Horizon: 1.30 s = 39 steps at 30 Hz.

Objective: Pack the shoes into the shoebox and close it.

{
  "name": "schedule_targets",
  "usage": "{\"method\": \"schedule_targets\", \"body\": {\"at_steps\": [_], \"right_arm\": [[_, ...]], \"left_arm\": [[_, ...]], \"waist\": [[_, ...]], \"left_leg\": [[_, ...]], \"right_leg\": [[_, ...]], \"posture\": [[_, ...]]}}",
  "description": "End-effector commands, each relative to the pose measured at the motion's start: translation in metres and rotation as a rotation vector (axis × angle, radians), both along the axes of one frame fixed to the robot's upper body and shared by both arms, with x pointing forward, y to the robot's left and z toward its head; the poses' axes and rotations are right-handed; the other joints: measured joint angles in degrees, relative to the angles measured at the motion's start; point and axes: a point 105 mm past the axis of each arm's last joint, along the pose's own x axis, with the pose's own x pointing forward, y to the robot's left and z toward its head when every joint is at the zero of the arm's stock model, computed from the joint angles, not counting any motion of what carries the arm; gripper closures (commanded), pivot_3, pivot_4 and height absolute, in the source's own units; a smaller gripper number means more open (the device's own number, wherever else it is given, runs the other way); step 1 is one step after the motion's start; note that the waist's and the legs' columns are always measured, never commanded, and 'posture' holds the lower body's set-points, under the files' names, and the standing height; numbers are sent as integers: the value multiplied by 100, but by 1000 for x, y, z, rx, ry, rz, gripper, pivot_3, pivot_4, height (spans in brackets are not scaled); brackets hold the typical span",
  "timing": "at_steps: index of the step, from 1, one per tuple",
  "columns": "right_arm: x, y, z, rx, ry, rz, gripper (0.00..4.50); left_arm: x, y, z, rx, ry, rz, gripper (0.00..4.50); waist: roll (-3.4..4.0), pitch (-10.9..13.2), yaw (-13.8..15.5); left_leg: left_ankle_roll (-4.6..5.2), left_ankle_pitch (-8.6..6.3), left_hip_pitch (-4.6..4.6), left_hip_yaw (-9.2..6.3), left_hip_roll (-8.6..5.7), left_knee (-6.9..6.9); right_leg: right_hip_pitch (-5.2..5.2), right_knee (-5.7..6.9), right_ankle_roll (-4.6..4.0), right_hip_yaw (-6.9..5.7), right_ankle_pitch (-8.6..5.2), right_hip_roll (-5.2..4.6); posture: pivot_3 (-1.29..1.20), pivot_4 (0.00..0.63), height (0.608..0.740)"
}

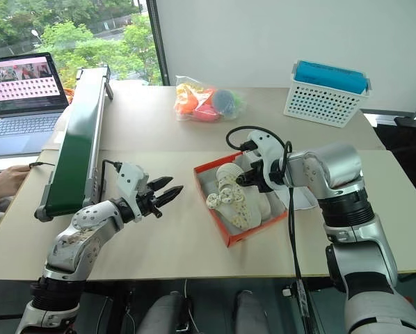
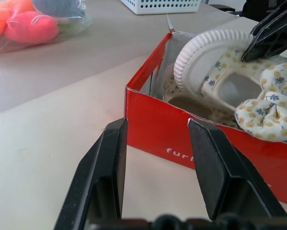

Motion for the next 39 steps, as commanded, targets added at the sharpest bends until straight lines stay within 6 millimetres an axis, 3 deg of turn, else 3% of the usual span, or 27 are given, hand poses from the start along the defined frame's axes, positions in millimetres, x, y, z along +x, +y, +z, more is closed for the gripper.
{"method": "schedule_targets", "body": {"at_steps": [1, 8, 13, 18, 23, 26, 30, 34, 36, 39], "right_arm": [[6, -12, -29, -132, -44, -1, 3802], [22, -28, -34, -240, -125, 3, 3802], [21, -23, -48, -341, -177, 62, 3802], [9, 6, -45, -330, -215, 142, 3802], [-18, 47, -42, -160, -134, 176, 3802], [-25, 56, -44, -100, -81, 155, 3802], [-19, 46, -66, -25, 46, 16, 3802], [-5, 24, -73, -49, 33, -88, 3802], [0, 12, -76, -67, 27, -130, 3000], [0, 12, -71, 5, 35, -150, 2031]], "left_arm": [[-5, -5, 13, -3, -51, -15, 2390], [-6, -7, 13, 1, -49, -19, 2390], [-7, -9, 15, -2, -51, -16, 2390], [-5, -3, 15, 13, -52, 11, 2390], [-2, -2, 15, 17, -58, 16, 2390], [-3, -3, 15, 16, -57, 7, 2390], [-12, -18, 13, 33, -54, -98, 2390], [-17, -21, 11, 58, -47, -144, 2390], [-16, -21, 11, 61, -49, -146, 2339], [-15, -23, 11, 59, -52, -149, 2339]], "waist": [[-2, -2, 1], [-12, -15, 13], [-17, -22, 11], [-18, -22, 12], [-18, -22, -24], [-17, -22, -21], [-18, -23, -4], [-18, -23, -7], [-17, -24, -7], [-16, -23, 24]], "left_leg": [[0, 0, 2, 0, 0, 0], [0, 0, 17, -1, -1, 7], [0, 0, 28, -2, 0, 7], [1, -3, 94, -7, 5, -4], [-2, -5, 101, -7, 10, -13], [-7, -7, 101, -7, 12, -15], [-6, -8, 99, -9, 10, -14], [-6, -8, 103, -9, 9, -14], [-6, -8, 103, -9, 9, -14], [-6, -8, 101, -9, 7, -14]], "right_leg": [[3, 0, 0, 0, 0, 0], [19, 0, 1, -1, 0, -2], [30, 0, 1, -1, 0, -2], [102, -20, 12, -7, -10, -1], [100, -19, -1, -5, -7, 0], [98, -15, -5, -5, -7, 3], [101, -19, -5, -7, -8, 2], [102, -19, -5, -7, -9, 3], [102, -18, -6, -7, -10, 3], [103, -20, -5, -7, -11, 3]], "posture": [[0, 150, 699], [0, 150, 699], [0, 150, 699], [0, 150, 699], [0, 150, 699], [0, 150, 699], [0, 150, 699], [0, 150, 699], [0, 150, 699], [0, 150, 699]]}}
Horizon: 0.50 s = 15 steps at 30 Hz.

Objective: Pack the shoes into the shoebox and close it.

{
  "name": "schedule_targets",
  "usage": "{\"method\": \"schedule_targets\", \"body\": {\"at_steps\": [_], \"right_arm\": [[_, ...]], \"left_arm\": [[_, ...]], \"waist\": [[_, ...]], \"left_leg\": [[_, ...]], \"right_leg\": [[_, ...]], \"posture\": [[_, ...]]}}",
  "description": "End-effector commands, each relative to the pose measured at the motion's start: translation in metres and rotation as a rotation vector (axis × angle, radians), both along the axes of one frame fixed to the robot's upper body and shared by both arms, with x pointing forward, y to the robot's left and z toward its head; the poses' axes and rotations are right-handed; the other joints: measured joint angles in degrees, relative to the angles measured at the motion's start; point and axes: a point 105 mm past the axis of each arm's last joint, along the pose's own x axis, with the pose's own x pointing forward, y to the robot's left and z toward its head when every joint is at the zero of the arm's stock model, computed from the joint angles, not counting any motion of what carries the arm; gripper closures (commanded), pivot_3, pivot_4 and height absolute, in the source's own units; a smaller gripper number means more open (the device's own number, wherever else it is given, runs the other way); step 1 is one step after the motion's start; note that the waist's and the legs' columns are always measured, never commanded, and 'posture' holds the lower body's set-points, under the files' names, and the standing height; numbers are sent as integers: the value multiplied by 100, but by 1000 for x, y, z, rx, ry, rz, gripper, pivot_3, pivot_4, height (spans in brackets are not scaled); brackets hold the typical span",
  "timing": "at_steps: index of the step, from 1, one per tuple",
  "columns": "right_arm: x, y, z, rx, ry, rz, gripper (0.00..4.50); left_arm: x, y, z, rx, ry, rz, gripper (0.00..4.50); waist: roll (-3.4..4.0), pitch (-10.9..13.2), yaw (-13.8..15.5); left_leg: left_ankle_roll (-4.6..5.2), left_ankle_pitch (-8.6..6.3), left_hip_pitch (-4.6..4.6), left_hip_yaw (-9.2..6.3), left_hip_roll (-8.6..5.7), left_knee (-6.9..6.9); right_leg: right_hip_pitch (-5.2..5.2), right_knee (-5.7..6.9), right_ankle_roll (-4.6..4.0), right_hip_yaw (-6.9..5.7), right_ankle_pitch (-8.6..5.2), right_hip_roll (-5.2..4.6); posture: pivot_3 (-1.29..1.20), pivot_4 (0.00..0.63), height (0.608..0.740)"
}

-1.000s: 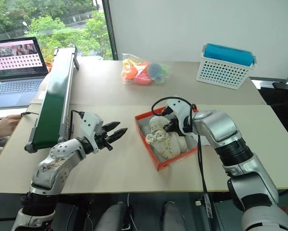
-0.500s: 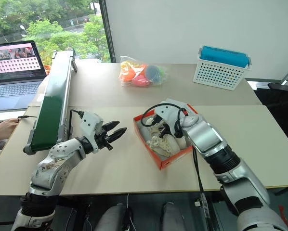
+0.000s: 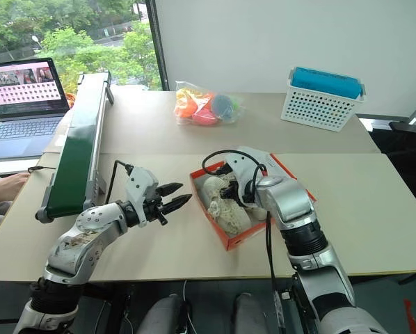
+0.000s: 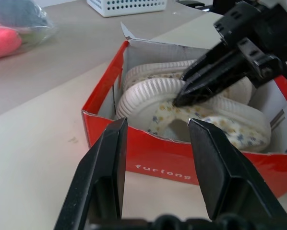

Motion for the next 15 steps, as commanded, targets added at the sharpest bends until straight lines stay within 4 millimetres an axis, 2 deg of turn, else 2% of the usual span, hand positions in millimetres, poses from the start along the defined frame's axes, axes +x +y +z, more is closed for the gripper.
{"method": "schedule_targets", "body": {"at_steps": [1, 4, 5, 8, 10, 15], "right_arm": [[-3, -10, -11, 30, 57, -52, 1672], [-5, -3, 2, 54, 28, -20, 721], [-6, 1, 18, 105, -3, 0, 413], [-8, -2, 67, 203, -111, 33, 413], [-11, -5, 85, 229, -149, 46, 413], [-31, -21, 149, 332, -281, 122, 413]], "left_arm": [[-1, -5, 13, -1, -67, -27, 2339], [-1, -6, 13, -2, -65, -34, 2339], [-1, -6, 12, 1, -64, -39, 2339], [-2, -6, 11, 4, -63, -53, 2339], [-3, -6, 11, 3, -62, -61, 2339], [-6, -5, 10, 7, -68, -87, 2339]], "waist": [[3, 2, 15], [4, 2, 20], [5, 3, 20], [13, 10, 23], [16, 13, 25], [19, 16, 33]], "left_leg": [[1, 0, -3, 0, -1, 0], [2, -1, -3, 1, -2, 1], [2, -1, -3, 1, -2, 1], [3, -1, -20, 0, -2, 1], [3, -1, -32, 1, -3, 2], [4, -1, -37, 0, -2, 0]], "right_leg": [[-1, -1, 1, 0, 0, -1], [-2, -1, 2, 1, 0, -2], [-3, 0, 2, 2, -1, -2], [-17, 1, 2, 1, 0, -2], [-29, 2, 2, 2, 1, -2], [-35, -1, 2, -1, 0, -1]], "posture": [[0, 150, 699], [0, 150, 699], [0, 150, 699], [0, 150, 699], [0, 150, 699], [0, 150, 699]]}}
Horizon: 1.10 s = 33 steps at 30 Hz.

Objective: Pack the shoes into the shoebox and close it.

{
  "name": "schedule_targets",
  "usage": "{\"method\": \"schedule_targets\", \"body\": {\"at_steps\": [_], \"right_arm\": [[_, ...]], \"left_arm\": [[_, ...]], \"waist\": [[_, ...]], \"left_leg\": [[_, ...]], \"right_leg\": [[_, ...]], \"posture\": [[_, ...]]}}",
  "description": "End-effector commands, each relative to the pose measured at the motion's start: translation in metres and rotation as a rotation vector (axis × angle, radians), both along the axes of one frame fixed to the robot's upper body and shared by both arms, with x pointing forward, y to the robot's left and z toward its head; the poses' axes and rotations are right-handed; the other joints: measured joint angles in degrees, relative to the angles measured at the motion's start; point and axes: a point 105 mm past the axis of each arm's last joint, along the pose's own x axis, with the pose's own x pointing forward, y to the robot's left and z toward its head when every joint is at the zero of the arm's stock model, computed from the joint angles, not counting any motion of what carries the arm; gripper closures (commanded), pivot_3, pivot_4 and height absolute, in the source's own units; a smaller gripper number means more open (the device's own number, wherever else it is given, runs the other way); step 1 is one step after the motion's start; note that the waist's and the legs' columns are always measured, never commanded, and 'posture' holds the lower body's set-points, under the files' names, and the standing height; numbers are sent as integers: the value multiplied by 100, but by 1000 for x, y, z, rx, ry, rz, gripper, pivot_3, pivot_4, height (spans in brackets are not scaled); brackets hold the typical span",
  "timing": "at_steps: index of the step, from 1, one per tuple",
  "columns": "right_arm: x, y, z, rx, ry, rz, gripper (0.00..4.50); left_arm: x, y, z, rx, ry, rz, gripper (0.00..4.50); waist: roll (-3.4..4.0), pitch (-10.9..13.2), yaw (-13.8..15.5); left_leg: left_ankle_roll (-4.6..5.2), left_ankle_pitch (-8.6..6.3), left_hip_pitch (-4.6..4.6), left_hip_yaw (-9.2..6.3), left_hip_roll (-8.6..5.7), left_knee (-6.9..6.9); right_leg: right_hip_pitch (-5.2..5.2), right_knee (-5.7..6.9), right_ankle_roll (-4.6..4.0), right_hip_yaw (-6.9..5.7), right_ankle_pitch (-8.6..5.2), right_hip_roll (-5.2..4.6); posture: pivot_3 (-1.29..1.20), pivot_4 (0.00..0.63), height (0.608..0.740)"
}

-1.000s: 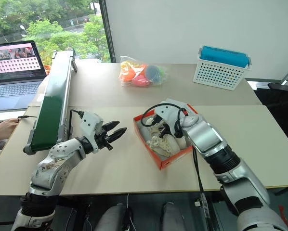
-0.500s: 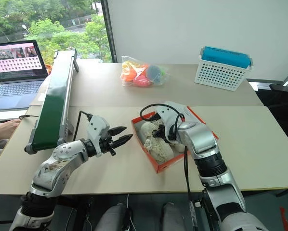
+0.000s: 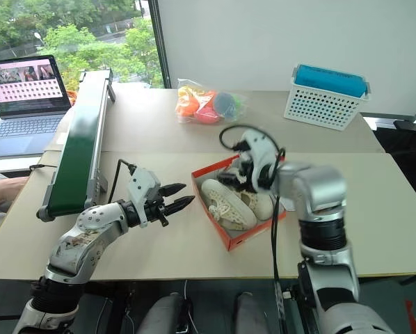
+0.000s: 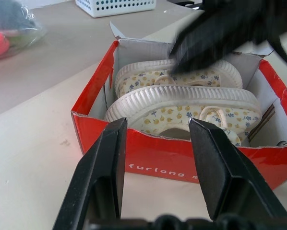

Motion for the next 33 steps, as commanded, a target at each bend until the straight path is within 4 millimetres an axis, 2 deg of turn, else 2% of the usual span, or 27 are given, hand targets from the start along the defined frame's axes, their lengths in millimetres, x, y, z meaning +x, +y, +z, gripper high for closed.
{"method": "schedule_targets", "body": {"at_steps": [1, 3, 8, 11, 14, 15, 16, 20, 21, 25, 30, 33], "right_arm": [[-20, -15, 44, 86, -102, 58, 413], [-26, -34, 39, 74, -80, 36, 413], [-44, -92, 6, -94, 14, -55, 413], [-55, -116, -10, -227, 52, -101, 1179], [-67, -121, -23, -334, 85, -62, 2095], [-71, -122, -29, -377, 103, -42, 2586], [-77, -125, -37, -434, 128, -22, 2782], [-87, -135, -59, -556, 199, 1, 4288], [-88, -139, -68, -597, 225, -8, 4439], [-88, -164, -101, -784, 312, -71, 4439], [-63, -171, -120, -696, 329, -236, 4439], [-41, -183, -128, -583, 339, -422, 4439]], "left_arm": [[-3, 0, 8, 6, -54, -34, 2339], [-5, 2, 9, 9, -67, -45, 2339], [-9, 10, 10, 31, -76, -59, 2339], [-11, 13, 8, 50, -73, -66, 2339], [-11, 12, 7, 51, -73, -69, 2339], [-11, 12, 6, 51, -73, -70, 2339], [-11, 11, 6, 53, -73, -70, 2339], [-10, 11, 4, 60, -72, -66, 2339], [-10, 11, 4, 63, -73, -66, 2339], [-9, 11, 4, 65, -73, -65, 2339], [-8, 11, 5, 73, -79, -63, 2339], [-8, 11, 6, 73, -80, -61, 2339]], "waist": [[0, 1, 6], [0, 1, 34], [6, 6, 100], [21, 15, 77], [23, 16, 46], [23, 16, 46], [24, 17, 57], [25, 17, 88], [25, 17, 88], [25, 17, 90], [24, 18, 76], [24, 18, 89]], "left_leg": [[0, 0, -1, 0, 0, 0], [2, -1, -1, -1, 0, 1], [10, -7, -3, -5, -5, 2], [14, -9, -12, 1, -8, 2], [14, -9, -8, 4, 1, 1], [14, -8, -7, 4, 2, 1], [14, -8, -2, 3, 3, 1], [13, -9, -1, 1, 3, 2], [14, -9, -2, 2, 2, 2], [19, -12, -6, 2, 0, 2], [18, -12, -11, 5, 1, 8], [17, -10, -10, 4, 4, 8]], "right_leg": [[-1, -1, 0, 0, 0, 0], [3, -4, 0, -2, 0, -1], [15, -25, 4, -12, -4, -13], [7, -33, 9, -4, -6, -16], [8, -34, 14, -3, -9, -10], [8, -34, 29, -3, -18, -9], [11, -33, 44, -3, -27, -9], [21, -51, 53, -5, -31, -10], [21, -57, 53, -3, -31, -12], [21, -65, 52, -3, -28, -17], [15, -66, 25, -3, -10, -15], [17, -64, 31, -4, -9, -7]], "posture": [[0, 150, 699], [0, 150, 699], [0, 150, 699], [0, 150, 699], [0, 150, 699], [0, 150, 699], [0, 150, 699], [0, 150, 699], [0, 150, 699], [0, 150, 699], [0, 150, 699], [0, 150, 699]]}}
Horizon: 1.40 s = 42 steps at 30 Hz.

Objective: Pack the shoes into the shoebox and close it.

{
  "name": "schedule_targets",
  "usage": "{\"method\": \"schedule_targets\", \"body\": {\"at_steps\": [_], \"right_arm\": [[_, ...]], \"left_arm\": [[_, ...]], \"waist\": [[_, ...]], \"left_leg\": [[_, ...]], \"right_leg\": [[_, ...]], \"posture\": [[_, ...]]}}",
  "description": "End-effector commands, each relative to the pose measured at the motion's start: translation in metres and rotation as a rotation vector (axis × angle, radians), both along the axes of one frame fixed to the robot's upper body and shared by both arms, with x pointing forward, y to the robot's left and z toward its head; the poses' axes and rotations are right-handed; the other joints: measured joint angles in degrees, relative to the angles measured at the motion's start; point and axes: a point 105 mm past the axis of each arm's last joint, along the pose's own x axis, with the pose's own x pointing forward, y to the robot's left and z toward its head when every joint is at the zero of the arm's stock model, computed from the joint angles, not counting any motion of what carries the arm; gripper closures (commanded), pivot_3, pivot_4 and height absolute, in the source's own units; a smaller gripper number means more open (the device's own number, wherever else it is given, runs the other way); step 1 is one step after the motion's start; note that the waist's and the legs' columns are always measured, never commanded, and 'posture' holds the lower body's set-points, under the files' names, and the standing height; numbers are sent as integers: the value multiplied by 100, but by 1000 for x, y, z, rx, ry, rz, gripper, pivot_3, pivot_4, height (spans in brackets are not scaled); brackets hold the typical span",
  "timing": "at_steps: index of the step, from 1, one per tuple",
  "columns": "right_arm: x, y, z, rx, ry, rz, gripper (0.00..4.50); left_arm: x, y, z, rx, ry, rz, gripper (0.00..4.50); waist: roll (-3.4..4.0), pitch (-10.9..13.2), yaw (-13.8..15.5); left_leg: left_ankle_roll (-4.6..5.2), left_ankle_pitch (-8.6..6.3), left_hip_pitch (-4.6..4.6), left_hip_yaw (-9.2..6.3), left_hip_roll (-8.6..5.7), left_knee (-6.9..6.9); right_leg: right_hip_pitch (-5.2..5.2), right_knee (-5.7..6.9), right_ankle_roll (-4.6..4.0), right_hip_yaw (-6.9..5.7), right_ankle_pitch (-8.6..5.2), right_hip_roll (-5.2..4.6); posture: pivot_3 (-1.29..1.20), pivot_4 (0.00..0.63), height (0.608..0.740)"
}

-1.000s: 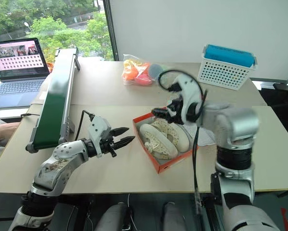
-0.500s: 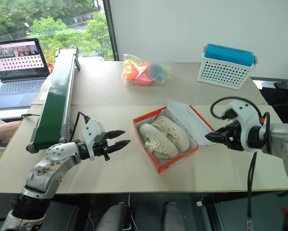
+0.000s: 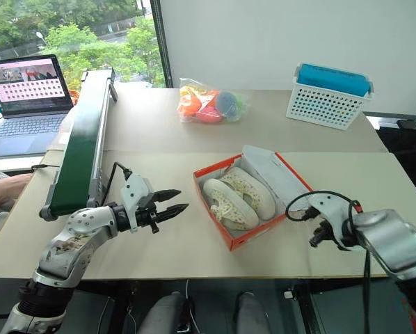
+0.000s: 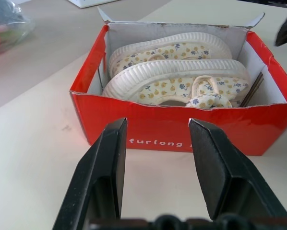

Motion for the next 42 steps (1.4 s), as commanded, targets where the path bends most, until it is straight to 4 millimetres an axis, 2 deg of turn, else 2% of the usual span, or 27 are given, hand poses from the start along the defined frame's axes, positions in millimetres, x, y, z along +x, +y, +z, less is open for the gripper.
{"method": "schedule_targets", "body": {"at_steps": [1, 6, 12, 15, 18, 29, 33, 35, 39, 42], "right_arm": [[25, -23, 4, 50, -101, -236, 4439], [43, -40, -1, 192, -152, -473, 4439], [66, -65, -6, 540, -232, -892, 4439], [78, -62, -7, 788, -245, -1036, 4439], [91, -51, -1, 972, -265, -1062, 4439], [108, -41, -6, 1185, -269, -1183, 4439], [115, -40, 3, 1292, -310, -1179, 4439], [121, -39, 20, 1386, -371, -1140, 4439], [131, -30, 77, 1562, -538, -892, 4439], [122, -4, 144, 1646, -701, -519, 4439]], "left_arm": [[0, -3, 12, -6, -53, -13, 2339], [2, -2, 13, -6, -53, -12, 2339], [3, -6, 16, -13, -57, -21, 2339], [4, -8, 17, -12, -63, -25, 2339], [6, -7, 18, -11, -67, -25, 2339], [9, -9, 18, 2, -74, -32, 2339], [9, -9, 18, 10, -75, -36, 2339], [10, -9, 18, 10, -75, -36, 2339], [10, -9, 17, 15, -72, -38, 2339], [11, -10, 17, 16, -73, -42, 2339]], "waist": [[0, 0, 6], [4, 1, 42], [5, 1, 14], [5, 1, -1], [6, 1, -26], [7, 1, -97], [7, 1, -140], [8, 1, -141], [15, 5, -173], [30, 14, -168]], "left_leg": [[-1, 1, 0, -1, 0, -1], [0, 1, -10, 0, -5, 0], [4, 5, -8, 0, -5, 4], [2, 6, -7, 1, -5, 2], [2, 6, -7, 3, -5, 0], [3, 7, -5, 4, -5, 0], [3, 7, -5, 5, -5, 0], [3, 7, -5, 4, -5, 0], [3, 7, -5, 5, -4, 0], [3, 7, -3, 5, -2, -2]], "right_leg": [[0, 1, -1, 1, 1, 2], [-1, 1, -18, 1, 14, 6], [5, 5, -12, 0, 20, 11], [5, 6, -13, 1, 20, 16], [4, 6, -13, 4, 20, 18], [5, 9, -13, 8, 20, 17], [6, 9, -13, 10, 21, 17], [6, 9, -13, 10, 21, 17], [4, 10, -13, 12, 21, 18], [3, 13, -13, 13, 21, 18]], "posture": [[0, 150, 699], [0, 150, 699], [0, 150, 699], [0, 150, 699], [0, 150, 699], [0, 150, 699], [0, 150, 699], [0, 150, 699], [0, 150, 699], [0, 150, 699]]}}
